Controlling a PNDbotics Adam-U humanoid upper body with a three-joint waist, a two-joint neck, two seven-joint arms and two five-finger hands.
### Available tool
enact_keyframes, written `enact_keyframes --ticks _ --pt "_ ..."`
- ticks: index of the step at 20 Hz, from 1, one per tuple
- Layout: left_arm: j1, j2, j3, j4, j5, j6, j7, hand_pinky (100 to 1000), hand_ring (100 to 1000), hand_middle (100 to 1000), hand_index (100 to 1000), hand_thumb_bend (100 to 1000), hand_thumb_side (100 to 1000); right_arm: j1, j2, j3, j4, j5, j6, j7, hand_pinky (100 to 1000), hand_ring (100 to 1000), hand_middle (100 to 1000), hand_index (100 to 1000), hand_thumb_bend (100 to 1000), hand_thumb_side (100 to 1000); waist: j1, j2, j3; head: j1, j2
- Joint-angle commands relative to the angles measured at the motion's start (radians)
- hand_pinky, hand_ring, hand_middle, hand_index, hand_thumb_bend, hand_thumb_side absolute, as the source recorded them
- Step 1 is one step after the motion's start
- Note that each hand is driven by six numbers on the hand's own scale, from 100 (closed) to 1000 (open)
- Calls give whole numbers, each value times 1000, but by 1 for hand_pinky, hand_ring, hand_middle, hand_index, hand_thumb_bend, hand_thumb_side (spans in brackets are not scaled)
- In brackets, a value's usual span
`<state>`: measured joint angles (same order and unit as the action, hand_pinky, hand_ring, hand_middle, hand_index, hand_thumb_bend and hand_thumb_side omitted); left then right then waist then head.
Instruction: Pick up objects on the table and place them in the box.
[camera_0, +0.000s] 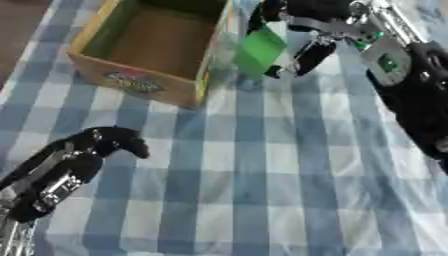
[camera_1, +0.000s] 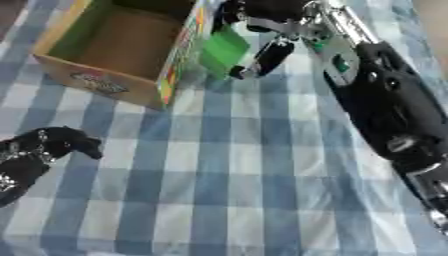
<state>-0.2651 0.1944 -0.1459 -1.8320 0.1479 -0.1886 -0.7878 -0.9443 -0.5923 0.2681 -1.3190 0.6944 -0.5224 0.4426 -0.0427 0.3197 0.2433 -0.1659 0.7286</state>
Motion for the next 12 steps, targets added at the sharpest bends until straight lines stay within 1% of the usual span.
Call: enact_keyframes --ticks 1,5,9,12 --pt "-9 8 -7 -5 -3 -1 -9 923 737 704 873 110 808 -29 -46 -21 -40 -38 18 2 864 761 788 411 373 226 -2 -28 6 1 -9" --pt "-10 7 -19 2 -3 2 -21 924 738 704 873 113 808 -41 -61 -30 -54 -63 32 6 866 763 790 412 394 209 -12 -36 16 -2 -13" --pt "-14 3 -33 6 -1 4 -36 924 738 705 873 110 806 -56 -69 -41 -57 -76 43 3 865 761 791 417 400 192 -22 -42 35 -17 -17" --pt "-19 1 -48 8 0 5 -49 925 738 705 873 112 807 -67 -68 -48 -43 -89 50 -3 859 758 795 427 368 190 -29 -46 61 -38 -23"
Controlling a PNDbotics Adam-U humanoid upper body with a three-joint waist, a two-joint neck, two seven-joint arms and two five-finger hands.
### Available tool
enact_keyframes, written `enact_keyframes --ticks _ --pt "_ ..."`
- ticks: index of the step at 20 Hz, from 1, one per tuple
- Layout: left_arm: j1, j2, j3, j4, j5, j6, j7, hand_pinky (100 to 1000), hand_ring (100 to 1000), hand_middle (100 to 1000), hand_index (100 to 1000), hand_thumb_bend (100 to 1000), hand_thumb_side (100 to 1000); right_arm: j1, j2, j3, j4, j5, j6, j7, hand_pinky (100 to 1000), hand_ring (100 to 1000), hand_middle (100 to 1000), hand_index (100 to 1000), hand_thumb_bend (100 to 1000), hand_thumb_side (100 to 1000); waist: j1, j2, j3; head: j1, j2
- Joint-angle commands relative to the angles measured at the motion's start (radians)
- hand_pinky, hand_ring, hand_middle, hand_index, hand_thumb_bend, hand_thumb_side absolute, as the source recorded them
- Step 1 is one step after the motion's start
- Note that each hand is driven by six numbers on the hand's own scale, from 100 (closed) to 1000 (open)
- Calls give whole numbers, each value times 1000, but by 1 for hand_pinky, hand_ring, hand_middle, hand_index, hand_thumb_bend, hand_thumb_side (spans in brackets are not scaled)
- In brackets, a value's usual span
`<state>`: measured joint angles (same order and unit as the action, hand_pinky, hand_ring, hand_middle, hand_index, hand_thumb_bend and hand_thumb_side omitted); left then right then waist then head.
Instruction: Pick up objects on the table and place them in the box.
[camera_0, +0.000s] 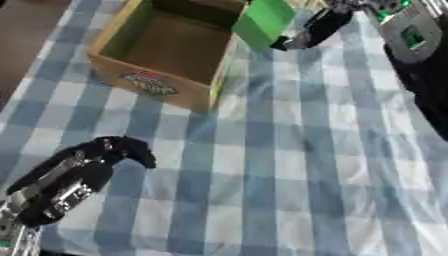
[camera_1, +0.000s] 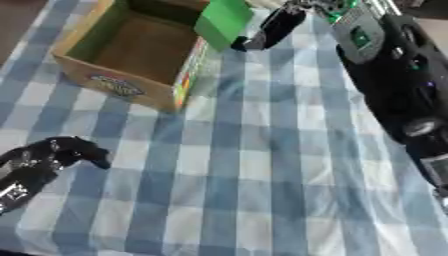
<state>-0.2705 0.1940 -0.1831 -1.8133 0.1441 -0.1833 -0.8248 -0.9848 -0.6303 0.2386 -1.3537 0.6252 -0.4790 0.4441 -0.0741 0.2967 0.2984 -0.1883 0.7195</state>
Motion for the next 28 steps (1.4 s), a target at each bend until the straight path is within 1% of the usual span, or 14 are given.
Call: enact_keyframes --ticks 1,4,7,9,10,12,13,14,17,19,24,25,27,28 --pt "-16 0 -16 -9 5 1 -17 925 738 705 873 110 808 -29 -29 -21 -1 -24 10 -6 858 757 795 427 365 183 1 -24 14 -23 -15" --pt "-24 -9 -37 -2 7 4 -35 926 739 706 873 113 806 -38 -26 -29 29 -15 21 -10 860 761 799 435 365 176 -5 -30 50 -58 -16" --pt "-37 -20 -60 7 17 8 -57 926 739 706 874 115 806 -51 -15 -36 61 11 29 -22 856 759 801 440 329 158 -9 -32 89 -94 -19" --pt "-45 -24 -73 12 22 10 -71 927 740 706 874 117 809 -59 -2 -37 89 18 30 -28 851 755 801 446 286 148 -14 -30 115 -117 -20" --pt "-48 -26 -78 14 23 11 -76 927 740 707 875 120 811 -61 6 -39 105 17 31 -28 843 751 801 448 225 139 -16 -28 124 -127 -22" --pt "-53 -31 -90 16 20 12 -81 928 741 707 875 121 814 -66 20 -45 144 10 36 -28 836 747 802 449 171 139 -20 -23 143 -144 -24" --pt "-56 -33 -97 16 18 12 -82 929 742 707 876 124 817 -68 28 -50 166 8 40 -29 828 743 801 449 126 141 -22 -20 151 -150 -25" --pt "-58 -34 -102 16 17 12 -82 929 742 708 876 124 818 -70 36 -55 188 7 44 -32 826 741 801 449 111 144 -23 -17 158 -154 -28" --pt "-64 -40 -113 17 11 11 -82 930 743 708 876 126 821 -81 61 -73 251 13 56 -57 817 735 799 453 100 138 -28 -7 179 -167 -32" --pt "-66 -42 -119 18 6 11 -82 931 744 709 877 131 826 -88 81 -80 291 34 62 -74 815 734 799 464 100 161 -32 0 187 -173 -32" --pt "-71 -45 -127 23 -5 9 -82 933 747 712 879 135 830 -90 126 -81 351 84 56 -95 819 739 801 474 100 212 -37 11 189 -173 -35" --pt "-72 -46 -128 23 -6 9 -82 934 747 712 879 136 831 -90 132 -77 357 96 52 -95 820 741 802 488 100 229 -38 12 189 -171 -36" --pt "-74 -46 -132 24 -12 8 -82 935 749 714 880 135 835 -87 144 -69 362 131 43 -97 826 747 805 585 100 253 -40 14 188 -170 -36" --pt "-74 -46 -134 24 -15 7 -82 936 749 714 880 135 836 -86 149 -67 363 147 37 -99 827 748 805 655 101 294 -40 14 188 -169 -36"
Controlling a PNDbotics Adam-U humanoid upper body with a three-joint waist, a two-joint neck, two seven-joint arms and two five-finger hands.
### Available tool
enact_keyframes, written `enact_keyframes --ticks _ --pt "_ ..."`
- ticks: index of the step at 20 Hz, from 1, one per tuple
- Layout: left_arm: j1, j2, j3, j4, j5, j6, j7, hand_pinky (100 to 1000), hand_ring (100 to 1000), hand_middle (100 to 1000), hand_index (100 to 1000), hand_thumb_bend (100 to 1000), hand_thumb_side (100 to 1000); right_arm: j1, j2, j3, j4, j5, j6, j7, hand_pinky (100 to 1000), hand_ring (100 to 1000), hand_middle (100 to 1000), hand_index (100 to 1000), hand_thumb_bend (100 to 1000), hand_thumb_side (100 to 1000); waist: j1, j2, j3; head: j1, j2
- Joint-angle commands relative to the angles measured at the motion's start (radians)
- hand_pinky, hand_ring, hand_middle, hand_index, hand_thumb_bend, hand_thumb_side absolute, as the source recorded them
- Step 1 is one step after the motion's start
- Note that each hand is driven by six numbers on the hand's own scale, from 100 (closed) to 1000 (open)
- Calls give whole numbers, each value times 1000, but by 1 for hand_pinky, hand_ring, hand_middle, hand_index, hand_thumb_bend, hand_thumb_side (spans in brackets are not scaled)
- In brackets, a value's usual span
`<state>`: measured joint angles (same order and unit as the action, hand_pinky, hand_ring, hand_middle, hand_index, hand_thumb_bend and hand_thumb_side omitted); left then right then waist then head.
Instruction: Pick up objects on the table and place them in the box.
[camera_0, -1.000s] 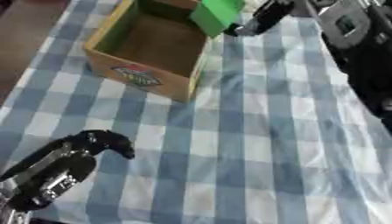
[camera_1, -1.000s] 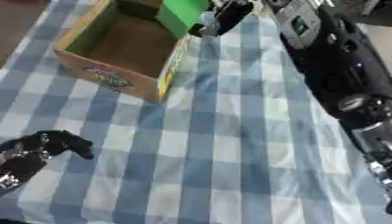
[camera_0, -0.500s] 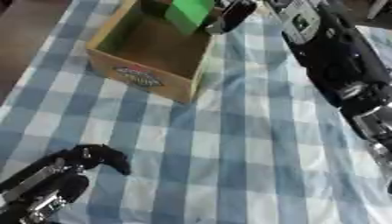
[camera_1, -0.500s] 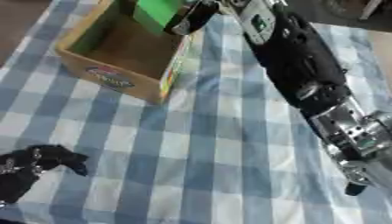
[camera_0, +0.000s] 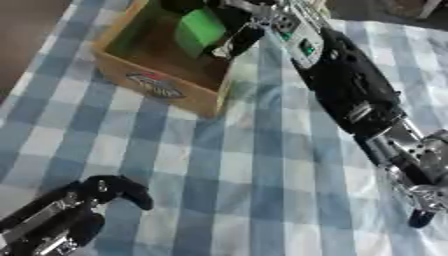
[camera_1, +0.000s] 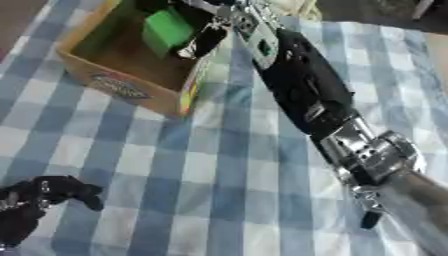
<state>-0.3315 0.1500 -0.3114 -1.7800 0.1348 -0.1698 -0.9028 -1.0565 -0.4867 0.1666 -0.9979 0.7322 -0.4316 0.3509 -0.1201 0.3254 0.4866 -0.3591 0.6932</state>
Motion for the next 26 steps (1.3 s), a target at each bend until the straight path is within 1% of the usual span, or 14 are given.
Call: enact_keyframes --ticks 1,3,5,6,8,9,14,19,22,24,26 --pt "-13 -2 -8 -9 -8 -7 -4 936 750 714 880 135 835 -13 11 8 6 52 -17 -9 827 749 806 686 121 329 6 -15 -1 2 -10" --pt "-14 -3 -10 -8 -11 -9 -4 937 750 714 880 134 834 -13 16 14 -3 72 -29 -13 839 765 822 843 225 495 6 -15 -4 4 -10" --pt "-15 -3 -10 -8 -11 -10 -4 937 750 714 880 134 834 -11 16 18 -13 87 -37 -14 839 765 822 843 225 495 6 -15 -5 6 -11" --pt "-15 -2 -9 -8 -12 -10 -4 937 751 714 880 133 835 -11 16 20 -18 94 -40 -14 866 799 872 991 333 630 6 -15 -6 6 -11" --pt "-14 -2 -9 -7 -12 -10 -4 937 751 714 880 134 834 -11 11 27 -43 118 -45 -11 870 802 879 999 345 631 7 -16 -12 9 -11" --pt "-15 -2 -9 -7 -13 -11 -4 938 751 715 880 133 833 -11 9 29 -57 124 -47 -12 874 809 892 1000 370 635 7 -16 -15 10 -10" --pt "-14 0 -6 -5 -15 -12 -4 938 752 715 881 132 835 -12 -8 32 -122 144 -38 -31 883 817 892 1000 451 626 11 -17 -29 12 -6" --pt "-12 2 -6 -5 -16 -13 -4 939 753 715 881 131 835 -14 -29 48 -203 177 -44 -38 910 842 898 1000 584 627 14 -18 -44 16 -4" --pt "-11 3 -5 -4 -18 -14 -4 939 754 716 881 129 835 -12 -40 59 -254 196 -57 -30 916 847 898 1000 609 622 18 -21 -53 18 -2" --pt "-9 3 -2 -4 -19 -15 -4 939 754 716 881 128 834 -10 -47 63 -289 187 -64 -31 914 844 896 1000 635 587 22 -22 -65 22 -1" --pt "-5 5 5 -3 -21 -16 -4 939 754 716 881 127 834 -8 -61 66 -330 159 -66 -36 911 840 895 1000 641 549 26 -24 -84 31 -1"
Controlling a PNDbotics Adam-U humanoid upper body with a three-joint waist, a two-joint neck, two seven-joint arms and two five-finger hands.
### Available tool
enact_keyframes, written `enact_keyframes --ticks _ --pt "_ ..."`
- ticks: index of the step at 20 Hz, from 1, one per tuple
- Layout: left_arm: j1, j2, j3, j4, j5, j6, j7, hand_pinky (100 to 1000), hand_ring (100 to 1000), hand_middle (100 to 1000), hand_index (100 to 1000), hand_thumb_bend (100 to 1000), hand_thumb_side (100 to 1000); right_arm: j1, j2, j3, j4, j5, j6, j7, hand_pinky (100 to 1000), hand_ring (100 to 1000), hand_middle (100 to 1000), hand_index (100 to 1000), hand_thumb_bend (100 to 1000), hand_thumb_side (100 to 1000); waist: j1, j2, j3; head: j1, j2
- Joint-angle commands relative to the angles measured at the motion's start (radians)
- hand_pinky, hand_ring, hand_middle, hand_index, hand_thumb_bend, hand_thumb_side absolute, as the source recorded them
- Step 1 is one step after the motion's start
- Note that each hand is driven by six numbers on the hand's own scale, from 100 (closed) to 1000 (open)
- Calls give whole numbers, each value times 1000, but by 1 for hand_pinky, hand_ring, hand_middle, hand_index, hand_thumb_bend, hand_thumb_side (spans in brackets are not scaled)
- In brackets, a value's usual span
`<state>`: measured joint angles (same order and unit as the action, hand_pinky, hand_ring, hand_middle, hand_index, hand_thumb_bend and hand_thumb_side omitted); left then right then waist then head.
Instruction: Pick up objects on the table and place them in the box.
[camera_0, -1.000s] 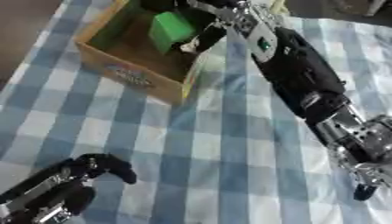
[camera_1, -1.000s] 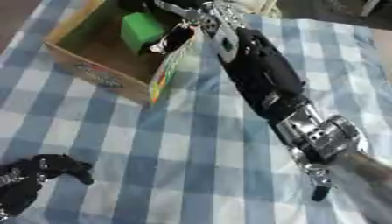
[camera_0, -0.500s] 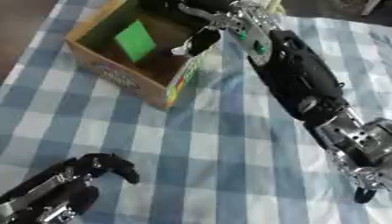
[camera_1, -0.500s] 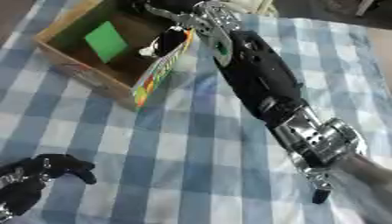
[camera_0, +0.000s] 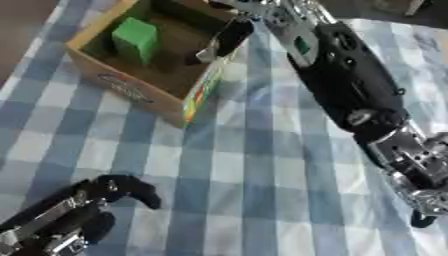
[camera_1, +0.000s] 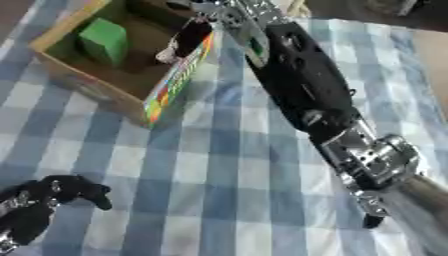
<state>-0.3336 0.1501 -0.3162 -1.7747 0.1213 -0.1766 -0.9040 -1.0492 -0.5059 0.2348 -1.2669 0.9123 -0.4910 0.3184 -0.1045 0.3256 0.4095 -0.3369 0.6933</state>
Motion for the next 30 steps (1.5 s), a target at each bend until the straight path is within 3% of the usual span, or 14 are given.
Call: enact_keyframes --ticks 1,2,5,11,16,19,21,24,30 --pt "-1 6 14 -8 -9 -9 -3 939 754 716 881 125 833 -14 -51 -2 -83 -42 -3 -7 900 831 893 1000 605 524 13 -26 -18 16 -1" --pt "2 7 20 -8 -10 -10 -3 939 754 716 881 125 833 -11 -59 -2 -103 -68 4 -11 900 831 893 1000 605 524 15 -26 -30 23 -2" --pt "12 11 53 -7 -14 -13 -1 937 755 716 880 115 827 10 -97 -3 -170 -199 40 -13 865 804 885 991 436 459 26 -29 -81 61 -4" --pt "32 23 136 -23 -27 -21 79 931 754 716 878 100 803 100 -180 -26 -403 -478 143 7 826 770 864 970 347 300 59 -31 -196 155 -13" --pt "48 32 185 -37 -31 -19 178 930 761 724 878 100 790 205 -208 -78 -573 -621 241 -38 796 748 853 931 251 220 79 -33 -281 211 -12" --pt "54 40 202 -42 -34 -19 227 930 769 734 878 100 781 273 -210 -109 -627 -687 283 -86 766 720 835 902 148 176 91 -37 -326 242 -9" --pt "57 44 211 -46 -38 -18 256 930 771 736 879 100 778 317 -204 -130 -649 -721 307 -123 751 705 827 896 100 171 97 -38 -343 260 -10" --pt "63 48 223 -50 -46 -17 297 930 773 739 879 100 778 384 -184 -158 -667 -750 341 -172 736 695 823 895 100 216 108 -38 -367 283 -10" --pt "74 53 241 -55 -55 -15 362 933 778 745 885 100 776 521 -120 -210 -678 -782 380 -243 713 682 824 891 100 418 126 -38 -409 319 -3"
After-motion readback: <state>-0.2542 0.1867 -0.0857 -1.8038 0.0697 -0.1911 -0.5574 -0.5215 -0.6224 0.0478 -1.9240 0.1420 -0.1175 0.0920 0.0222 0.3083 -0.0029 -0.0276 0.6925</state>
